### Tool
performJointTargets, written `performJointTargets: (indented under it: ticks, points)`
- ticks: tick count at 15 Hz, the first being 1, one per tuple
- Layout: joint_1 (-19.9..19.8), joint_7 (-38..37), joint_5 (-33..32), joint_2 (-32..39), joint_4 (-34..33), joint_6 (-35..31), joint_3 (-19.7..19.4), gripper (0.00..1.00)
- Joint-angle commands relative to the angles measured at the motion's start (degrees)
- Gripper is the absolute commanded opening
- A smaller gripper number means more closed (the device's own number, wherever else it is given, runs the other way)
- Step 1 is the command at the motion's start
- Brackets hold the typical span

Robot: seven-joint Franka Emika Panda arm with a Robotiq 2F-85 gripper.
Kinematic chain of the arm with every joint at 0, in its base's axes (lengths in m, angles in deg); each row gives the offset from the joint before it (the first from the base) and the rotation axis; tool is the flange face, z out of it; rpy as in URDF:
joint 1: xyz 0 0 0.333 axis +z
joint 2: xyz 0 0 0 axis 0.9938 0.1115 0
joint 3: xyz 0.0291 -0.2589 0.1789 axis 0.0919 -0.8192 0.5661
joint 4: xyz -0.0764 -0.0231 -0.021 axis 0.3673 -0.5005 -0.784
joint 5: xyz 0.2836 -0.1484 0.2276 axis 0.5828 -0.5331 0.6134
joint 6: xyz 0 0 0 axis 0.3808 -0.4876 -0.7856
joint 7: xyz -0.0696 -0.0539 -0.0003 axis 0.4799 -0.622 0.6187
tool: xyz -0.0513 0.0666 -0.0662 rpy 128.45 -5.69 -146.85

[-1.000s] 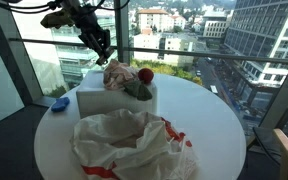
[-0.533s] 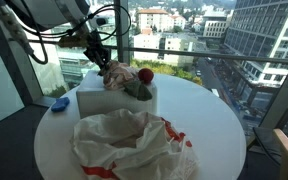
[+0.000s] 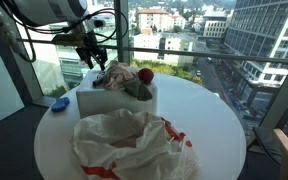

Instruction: Remove the contents of the plastic bag and put them on the white basket

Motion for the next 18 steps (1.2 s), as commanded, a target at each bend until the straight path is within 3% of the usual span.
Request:
performJointTargets:
  ticks: [1, 4, 13, 15, 16, 18]
  points:
    - [0.28, 1.30, 5.92, -7.33, 5.93, 2.83, -0.69, 1.00]
    - [-0.88, -1.39, 7.26, -12.71, 11.23, 7.44, -2.06, 1.00]
    - [-9.26, -6.90, 11.10, -27.72, 30.73, 7.46, -6.21, 1.00]
    - [-10.71, -6.93, 11.86, -30.64, 33.49, 7.44, -6.15, 1.00]
    - [-10.94, -5.81, 10.61, -25.45, 29.26, 8.66, -5.34, 1.00]
    - [-11.73, -5.90, 11.10, -27.99, 31.50, 8.64, -5.24, 1.00]
